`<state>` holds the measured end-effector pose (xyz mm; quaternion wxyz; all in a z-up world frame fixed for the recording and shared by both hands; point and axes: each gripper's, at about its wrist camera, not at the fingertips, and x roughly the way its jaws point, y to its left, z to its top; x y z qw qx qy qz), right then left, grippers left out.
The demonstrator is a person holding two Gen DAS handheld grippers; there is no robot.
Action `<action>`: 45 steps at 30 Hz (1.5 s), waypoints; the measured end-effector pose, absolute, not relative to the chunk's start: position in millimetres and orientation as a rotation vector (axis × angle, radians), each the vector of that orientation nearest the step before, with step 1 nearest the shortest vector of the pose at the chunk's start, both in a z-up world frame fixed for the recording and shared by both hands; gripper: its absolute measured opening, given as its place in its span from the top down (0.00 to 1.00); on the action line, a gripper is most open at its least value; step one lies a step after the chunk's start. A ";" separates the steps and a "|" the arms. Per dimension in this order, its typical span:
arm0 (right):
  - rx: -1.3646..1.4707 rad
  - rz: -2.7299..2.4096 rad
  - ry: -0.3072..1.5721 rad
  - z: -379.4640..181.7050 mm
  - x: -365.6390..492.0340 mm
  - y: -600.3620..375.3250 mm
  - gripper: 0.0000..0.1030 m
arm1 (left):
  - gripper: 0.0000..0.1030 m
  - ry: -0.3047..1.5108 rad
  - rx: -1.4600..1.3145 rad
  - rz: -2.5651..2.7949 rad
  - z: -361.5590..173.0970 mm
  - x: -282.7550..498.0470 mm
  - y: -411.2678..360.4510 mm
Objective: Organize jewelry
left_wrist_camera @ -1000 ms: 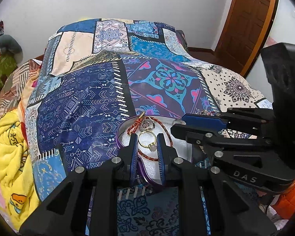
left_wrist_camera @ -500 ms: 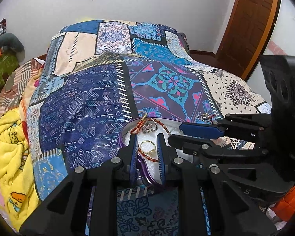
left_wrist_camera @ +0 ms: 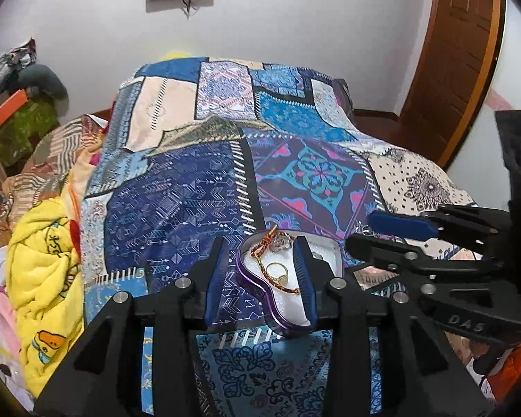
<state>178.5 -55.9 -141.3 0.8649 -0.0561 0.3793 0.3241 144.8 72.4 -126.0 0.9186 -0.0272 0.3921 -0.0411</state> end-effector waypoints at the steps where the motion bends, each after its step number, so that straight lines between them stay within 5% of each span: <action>1: -0.114 0.668 0.785 -137.9 176.9 -59.8 0.68 | 0.63 0.801 -0.051 -0.079 -124.0 143.8 71.2; 19: -0.054 0.505 0.723 -112.7 173.4 -146.1 0.68 | 0.53 0.756 -0.023 -0.141 -98.0 141.5 16.3; 45: -0.075 0.539 0.982 -209.2 206.1 -151.2 0.68 | 0.53 0.871 -0.003 -0.203 -149.8 174.5 -19.3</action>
